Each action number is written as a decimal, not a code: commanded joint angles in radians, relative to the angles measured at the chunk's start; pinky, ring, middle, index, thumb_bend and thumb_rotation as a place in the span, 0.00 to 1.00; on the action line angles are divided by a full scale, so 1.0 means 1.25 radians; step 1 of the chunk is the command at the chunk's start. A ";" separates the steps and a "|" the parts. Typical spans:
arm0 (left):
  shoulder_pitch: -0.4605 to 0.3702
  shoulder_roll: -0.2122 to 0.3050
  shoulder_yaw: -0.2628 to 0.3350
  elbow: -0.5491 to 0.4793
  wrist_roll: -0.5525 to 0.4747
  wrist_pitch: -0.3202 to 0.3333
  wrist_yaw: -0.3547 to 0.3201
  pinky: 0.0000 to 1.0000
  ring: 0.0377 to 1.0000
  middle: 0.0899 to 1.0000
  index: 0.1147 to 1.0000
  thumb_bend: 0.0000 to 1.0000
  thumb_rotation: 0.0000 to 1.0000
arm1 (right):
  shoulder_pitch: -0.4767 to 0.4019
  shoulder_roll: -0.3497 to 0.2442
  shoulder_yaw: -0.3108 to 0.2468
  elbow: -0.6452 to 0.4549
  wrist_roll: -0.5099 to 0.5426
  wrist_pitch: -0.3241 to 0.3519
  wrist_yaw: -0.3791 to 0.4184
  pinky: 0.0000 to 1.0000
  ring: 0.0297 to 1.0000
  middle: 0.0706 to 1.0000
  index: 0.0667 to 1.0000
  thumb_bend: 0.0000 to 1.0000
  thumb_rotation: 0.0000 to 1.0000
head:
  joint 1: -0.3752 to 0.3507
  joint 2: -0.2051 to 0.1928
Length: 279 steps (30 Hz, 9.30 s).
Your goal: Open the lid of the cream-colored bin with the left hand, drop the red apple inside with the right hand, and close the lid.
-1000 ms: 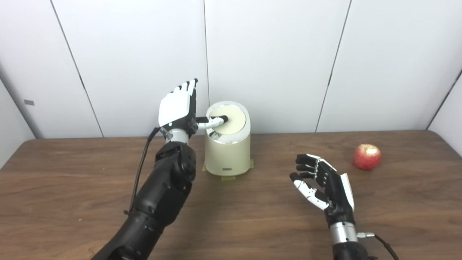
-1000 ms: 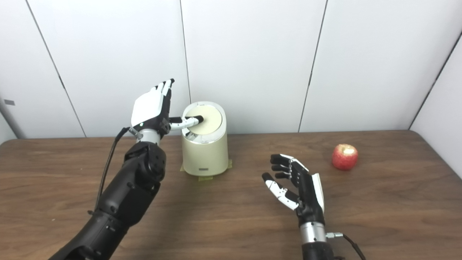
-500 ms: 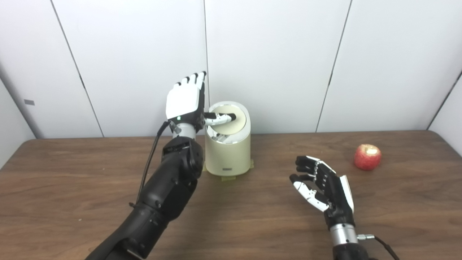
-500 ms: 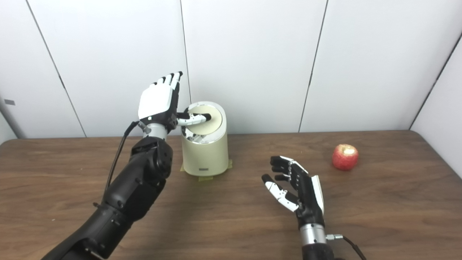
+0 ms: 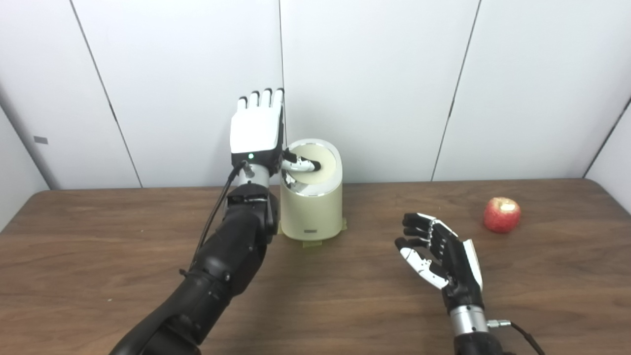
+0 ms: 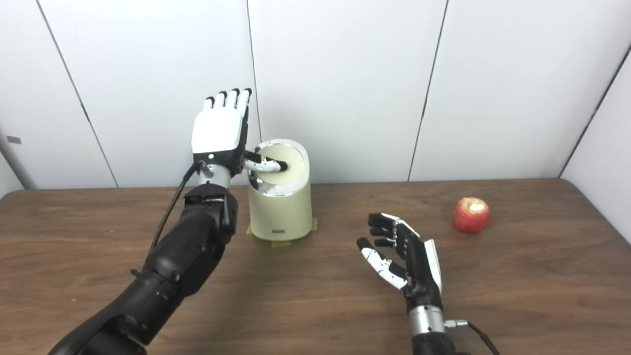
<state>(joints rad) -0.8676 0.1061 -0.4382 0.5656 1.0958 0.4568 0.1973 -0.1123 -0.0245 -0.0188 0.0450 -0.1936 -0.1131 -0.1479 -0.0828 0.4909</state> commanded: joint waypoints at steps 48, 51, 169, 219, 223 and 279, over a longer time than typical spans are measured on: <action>0.307 -0.091 0.367 -0.479 -0.773 -0.513 -0.010 0.96 0.96 0.95 0.93 0.31 1.00 | -0.023 0.010 -0.014 -0.044 -0.031 -0.040 -0.059 0.59 0.66 0.65 0.63 0.23 0.29 | 0.011 0.001; 0.359 -0.085 0.375 -0.526 -0.804 -0.523 -0.025 0.96 0.96 0.95 0.92 0.29 1.00 | -0.031 -0.014 -0.018 -0.060 -0.088 -0.063 -0.084 0.60 0.68 0.67 0.64 0.25 0.39 | 0.014 -0.001; 0.743 -0.069 0.412 -0.699 -0.921 -0.528 -0.140 0.89 0.91 0.90 0.84 0.23 0.92 | -0.473 -0.523 0.296 0.236 -0.501 0.347 0.586 0.70 0.85 0.93 0.85 0.90 0.15 | 0.022 0.008; 0.742 -0.059 0.404 -0.698 -0.890 -0.531 -0.135 0.87 0.90 0.90 0.84 0.25 0.89 | -0.442 -0.497 0.302 0.278 -0.584 0.286 0.316 0.40 0.47 0.44 0.46 0.53 0.00 | 0.024 0.011; 0.740 -0.058 0.403 -0.693 -0.892 -0.534 -0.137 0.87 0.91 0.90 0.85 0.24 0.90 | -0.446 -0.489 0.298 0.223 -0.582 0.319 0.357 0.36 0.42 0.42 0.46 0.53 0.00 | 0.025 0.012; 0.746 -0.075 0.372 -0.692 -0.854 -0.530 -0.129 0.95 0.96 0.94 0.89 0.21 0.98 | -0.681 -0.172 0.357 0.112 -0.686 0.003 0.236 0.29 0.40 0.52 0.43 0.51 0.00 | 0.054 0.006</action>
<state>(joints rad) 0.0609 0.0229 0.0321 -0.2699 0.0279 -0.1784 0.0354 -0.8903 -0.2328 0.4357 0.1901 -1.0515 -0.0941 0.1918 -0.0138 0.4970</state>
